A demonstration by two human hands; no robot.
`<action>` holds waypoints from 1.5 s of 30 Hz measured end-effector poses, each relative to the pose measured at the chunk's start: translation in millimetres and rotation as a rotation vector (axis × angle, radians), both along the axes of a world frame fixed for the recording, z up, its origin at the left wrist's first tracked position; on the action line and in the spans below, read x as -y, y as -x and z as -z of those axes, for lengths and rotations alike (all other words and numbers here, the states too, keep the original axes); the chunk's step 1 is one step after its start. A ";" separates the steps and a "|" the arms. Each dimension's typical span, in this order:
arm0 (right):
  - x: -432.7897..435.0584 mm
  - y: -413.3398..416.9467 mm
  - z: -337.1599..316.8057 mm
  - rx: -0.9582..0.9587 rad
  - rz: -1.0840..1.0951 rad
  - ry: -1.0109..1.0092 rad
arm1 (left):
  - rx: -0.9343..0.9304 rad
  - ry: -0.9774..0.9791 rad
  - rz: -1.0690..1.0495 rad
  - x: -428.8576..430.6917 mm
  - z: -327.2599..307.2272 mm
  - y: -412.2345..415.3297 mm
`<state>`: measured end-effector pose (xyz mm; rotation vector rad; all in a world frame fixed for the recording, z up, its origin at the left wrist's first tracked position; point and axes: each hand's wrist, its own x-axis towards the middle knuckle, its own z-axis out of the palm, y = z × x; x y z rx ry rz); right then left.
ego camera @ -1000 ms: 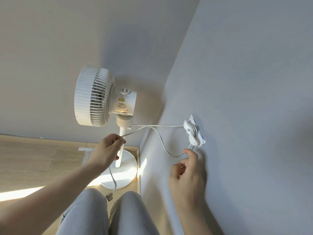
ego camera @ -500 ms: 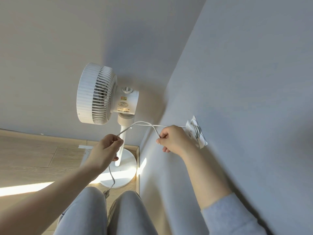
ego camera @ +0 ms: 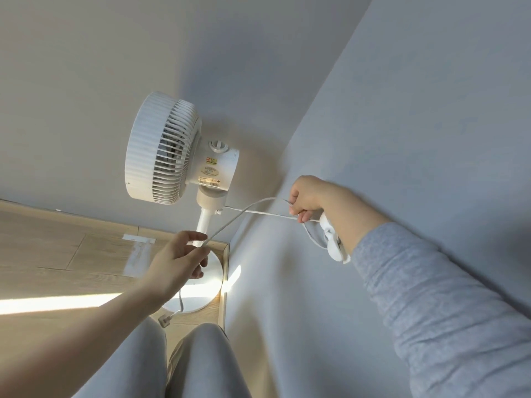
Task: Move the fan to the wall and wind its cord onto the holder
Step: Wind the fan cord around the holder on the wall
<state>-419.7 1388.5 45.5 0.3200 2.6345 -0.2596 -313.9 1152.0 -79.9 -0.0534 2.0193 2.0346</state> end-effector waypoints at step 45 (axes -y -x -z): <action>16.7 -75.3 -92.5 -0.378 -0.074 -0.621 | -0.116 0.071 -0.011 -21.7 -57.4 -24.4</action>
